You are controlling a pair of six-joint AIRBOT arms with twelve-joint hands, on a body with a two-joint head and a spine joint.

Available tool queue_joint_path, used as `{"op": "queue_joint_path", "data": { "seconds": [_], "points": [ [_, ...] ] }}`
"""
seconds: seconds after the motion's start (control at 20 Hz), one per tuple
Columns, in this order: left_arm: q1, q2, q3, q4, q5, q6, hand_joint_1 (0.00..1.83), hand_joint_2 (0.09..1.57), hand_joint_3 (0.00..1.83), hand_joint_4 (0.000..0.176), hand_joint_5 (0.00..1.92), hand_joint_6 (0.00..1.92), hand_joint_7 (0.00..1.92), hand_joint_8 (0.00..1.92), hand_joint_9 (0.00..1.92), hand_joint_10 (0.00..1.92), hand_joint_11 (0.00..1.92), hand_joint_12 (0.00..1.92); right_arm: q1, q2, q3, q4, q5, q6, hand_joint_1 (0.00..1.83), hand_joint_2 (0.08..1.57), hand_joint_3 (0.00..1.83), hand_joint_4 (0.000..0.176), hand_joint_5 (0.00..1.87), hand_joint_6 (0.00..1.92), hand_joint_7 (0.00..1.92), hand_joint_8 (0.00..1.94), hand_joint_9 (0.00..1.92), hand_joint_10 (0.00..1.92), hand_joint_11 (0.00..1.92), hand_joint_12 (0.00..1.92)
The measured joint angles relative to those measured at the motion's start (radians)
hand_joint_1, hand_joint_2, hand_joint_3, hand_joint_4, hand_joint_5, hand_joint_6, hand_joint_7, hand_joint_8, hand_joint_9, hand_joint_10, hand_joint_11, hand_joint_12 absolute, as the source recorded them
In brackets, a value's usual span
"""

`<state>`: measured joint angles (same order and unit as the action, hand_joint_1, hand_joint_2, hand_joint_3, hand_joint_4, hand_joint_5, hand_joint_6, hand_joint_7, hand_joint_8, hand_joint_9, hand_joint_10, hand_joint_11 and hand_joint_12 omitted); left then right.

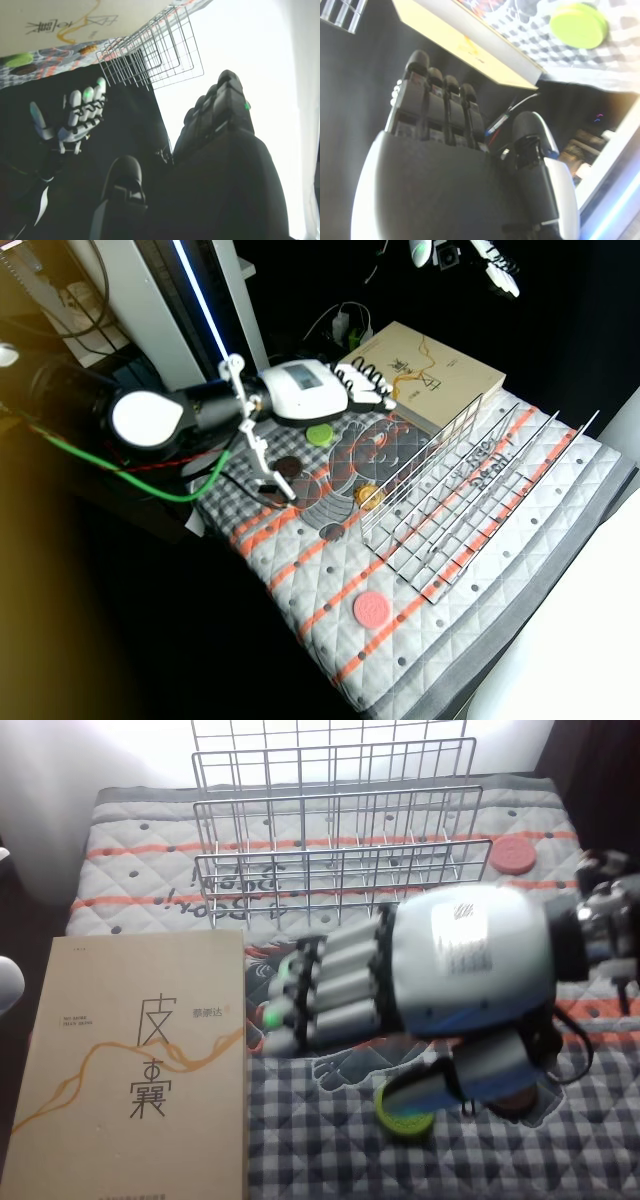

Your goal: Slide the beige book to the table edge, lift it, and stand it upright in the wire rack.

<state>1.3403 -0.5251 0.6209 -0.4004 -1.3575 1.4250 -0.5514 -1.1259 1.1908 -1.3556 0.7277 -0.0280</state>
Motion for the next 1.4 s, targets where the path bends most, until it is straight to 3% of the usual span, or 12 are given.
{"op": "queue_joint_path", "data": {
  "seconds": [0.2, 0.35, 0.9, 1.4],
  "points": [
    [0.000, 0.000, 0.000, 0.000, 0.001, 0.000, 0.00, 1.33, 0.01, 0.000, 0.00, 0.00, 0.00, 0.00, 0.00, 0.00, 0.00, 0.00, 0.004, -0.019, 0.015, -0.037, -0.011, 0.012, 0.05, 1.46, 0.00, 0.000, 0.24, 0.01, 0.22, 0.00, 0.20, 0.00, 0.25, 0.19],
    [0.000, 0.000, 0.000, 0.000, 0.003, 0.000, 0.00, 1.34, 0.01, 0.000, 0.00, 0.00, 0.00, 0.00, 0.00, 0.00, 0.00, 0.00, 0.004, -0.055, 0.033, -0.105, -0.030, 0.049, 0.00, 1.46, 0.00, 0.000, 0.21, 0.00, 0.20, 0.00, 0.18, 0.00, 0.09, 0.39],
    [0.000, -0.002, 0.000, 0.000, 0.004, 0.000, 0.00, 1.35, 0.01, 0.000, 0.00, 0.00, 0.00, 0.00, 0.00, 0.00, 0.00, 0.00, 0.006, -0.130, 0.071, -0.130, -0.048, 0.053, 0.05, 1.44, 0.00, 0.000, 0.19, 0.00, 0.18, 0.00, 0.16, 0.00, 0.08, 0.37],
    [0.000, -0.003, 0.000, 0.000, 0.003, 0.000, 0.00, 1.34, 0.00, 0.000, 0.00, 0.00, 0.00, 0.00, 0.00, 0.00, 0.00, 0.00, 0.014, -0.203, 0.124, -0.084, -0.052, 0.053, 0.00, 1.42, 0.00, 0.000, 0.20, 0.00, 0.19, 0.00, 0.17, 0.00, 0.14, 0.45]
  ]
}}
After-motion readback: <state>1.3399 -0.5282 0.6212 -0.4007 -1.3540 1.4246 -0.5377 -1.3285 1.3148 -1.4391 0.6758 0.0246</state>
